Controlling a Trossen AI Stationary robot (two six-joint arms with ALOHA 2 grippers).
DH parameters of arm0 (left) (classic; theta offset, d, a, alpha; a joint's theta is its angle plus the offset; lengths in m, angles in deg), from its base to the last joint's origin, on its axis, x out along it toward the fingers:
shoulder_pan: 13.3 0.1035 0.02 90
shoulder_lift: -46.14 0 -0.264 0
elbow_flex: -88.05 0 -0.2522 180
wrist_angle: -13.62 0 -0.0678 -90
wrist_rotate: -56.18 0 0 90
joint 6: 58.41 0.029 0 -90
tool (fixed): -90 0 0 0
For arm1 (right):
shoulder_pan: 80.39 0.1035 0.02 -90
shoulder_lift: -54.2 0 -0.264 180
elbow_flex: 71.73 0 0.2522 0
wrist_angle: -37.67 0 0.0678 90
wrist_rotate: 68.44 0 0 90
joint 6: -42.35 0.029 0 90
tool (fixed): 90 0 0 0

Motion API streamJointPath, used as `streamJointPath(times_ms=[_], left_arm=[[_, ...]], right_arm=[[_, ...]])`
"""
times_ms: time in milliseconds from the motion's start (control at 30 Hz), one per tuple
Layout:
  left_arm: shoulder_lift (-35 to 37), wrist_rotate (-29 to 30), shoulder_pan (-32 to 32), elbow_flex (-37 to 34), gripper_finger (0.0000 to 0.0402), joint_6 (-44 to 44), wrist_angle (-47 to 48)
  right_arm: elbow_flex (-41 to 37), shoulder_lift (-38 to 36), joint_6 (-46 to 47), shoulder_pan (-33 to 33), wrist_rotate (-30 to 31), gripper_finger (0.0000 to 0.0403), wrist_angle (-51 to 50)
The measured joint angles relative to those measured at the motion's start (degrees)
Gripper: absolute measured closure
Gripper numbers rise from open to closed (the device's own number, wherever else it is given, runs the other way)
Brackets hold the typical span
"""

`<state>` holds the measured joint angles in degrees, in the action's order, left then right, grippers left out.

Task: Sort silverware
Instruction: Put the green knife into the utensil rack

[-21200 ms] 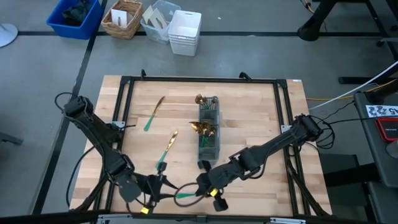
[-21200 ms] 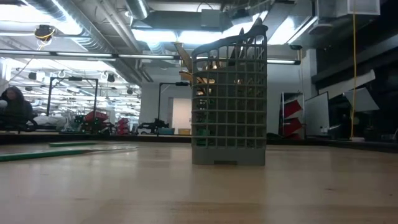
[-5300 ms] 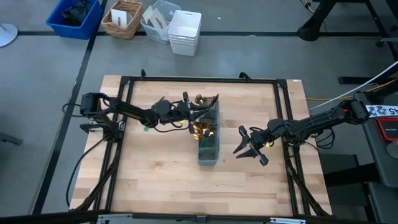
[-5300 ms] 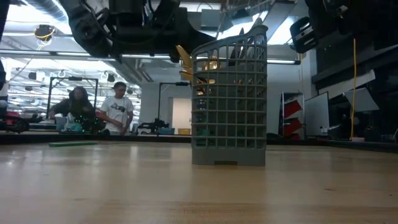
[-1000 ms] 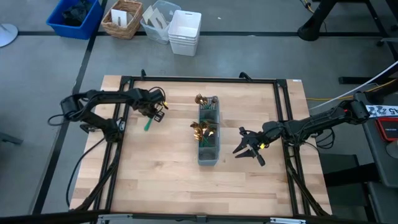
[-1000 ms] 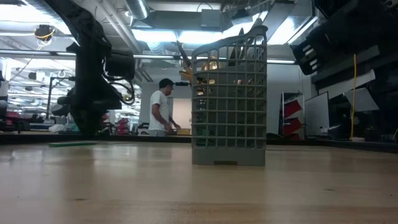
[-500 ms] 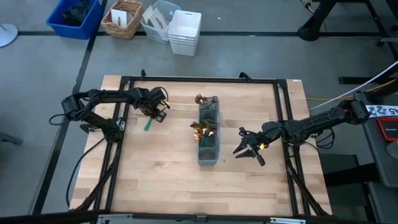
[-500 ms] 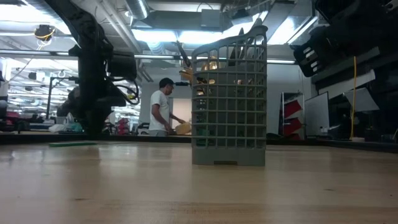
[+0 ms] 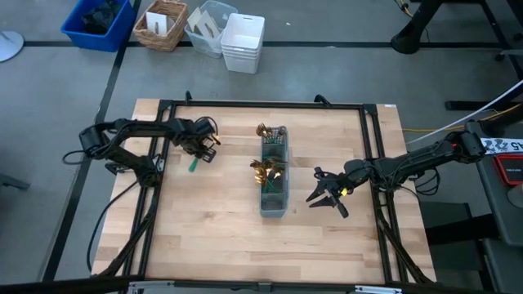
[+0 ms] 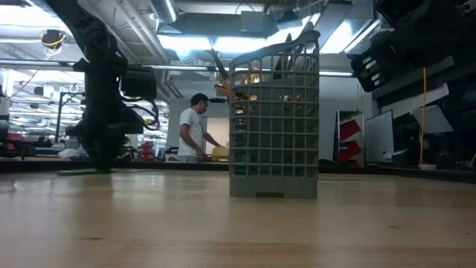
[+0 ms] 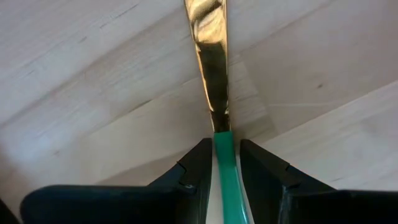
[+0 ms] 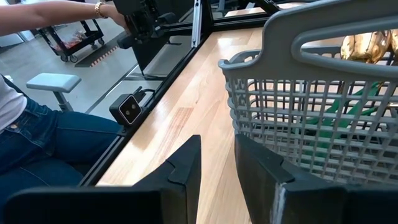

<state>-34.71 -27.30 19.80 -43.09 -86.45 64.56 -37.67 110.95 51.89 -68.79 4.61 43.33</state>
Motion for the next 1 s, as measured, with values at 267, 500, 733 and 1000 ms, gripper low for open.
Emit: streamJointPath(times_ms=[267, 500, 733, 1000], left_arm=[[0.0, 0.0, 0.0, -0.7, 0.0331, 0.3, -0.9], [-0.1, -0.3, -0.1, -0.6, 0.0384, -0.6, -0.2], [-0.1, -1.9, -0.1, -0.7, 0.0381, -1.7, -0.6], [-0.1, -3.2, 0.0, -0.8, 0.0379, -2.7, -0.6]], right_arm=[[0.0, 0.0, 0.0, 0.0, 0.0, 0.0303, 0.0], [0.0, 0.0, 0.0, 0.0, 0.0, 0.0304, 0.0], [0.0, 0.0, 0.0, 0.0, 0.0, 0.0303, 0.1], [0.0, 0.0, 0.0, 0.0, 0.0, 0.0303, 0.0]])
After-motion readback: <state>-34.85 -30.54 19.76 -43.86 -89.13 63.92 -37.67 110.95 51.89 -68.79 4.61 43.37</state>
